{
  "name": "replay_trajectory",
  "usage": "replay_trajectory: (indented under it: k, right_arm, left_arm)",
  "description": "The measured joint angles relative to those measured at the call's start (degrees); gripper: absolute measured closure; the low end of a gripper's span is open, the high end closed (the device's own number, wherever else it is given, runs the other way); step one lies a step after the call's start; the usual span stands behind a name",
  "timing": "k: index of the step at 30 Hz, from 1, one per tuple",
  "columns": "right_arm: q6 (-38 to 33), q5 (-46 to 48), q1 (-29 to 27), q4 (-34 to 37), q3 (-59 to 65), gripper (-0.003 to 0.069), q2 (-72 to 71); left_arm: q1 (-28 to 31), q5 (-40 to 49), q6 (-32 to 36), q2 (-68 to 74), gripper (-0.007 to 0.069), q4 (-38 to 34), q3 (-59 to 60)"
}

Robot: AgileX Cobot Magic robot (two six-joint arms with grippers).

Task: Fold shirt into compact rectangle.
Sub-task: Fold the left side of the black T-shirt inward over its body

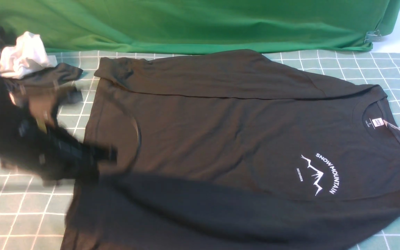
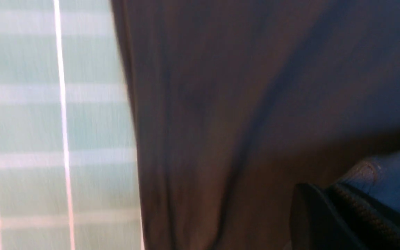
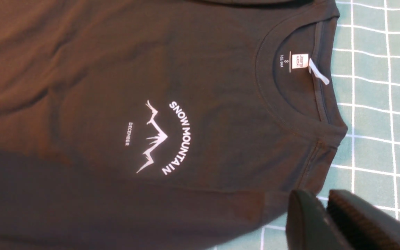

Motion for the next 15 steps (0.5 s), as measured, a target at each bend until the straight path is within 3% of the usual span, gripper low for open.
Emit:
replay_trajectory:
  k: [5,15]
  right_arm:
    - [0.0,0.0,0.0,0.0,0.0,0.0561,0.0]
    - [0.0,-3.2,0.0,0.0,1.1,0.0546,0.0]
  left_arm:
    - [2.6,-3.3,-0.5,3.5,0.0611,3.5,-6.8]
    - [3.7,-23.5,-1.0,20.4,0.061,6.6,-7.9]
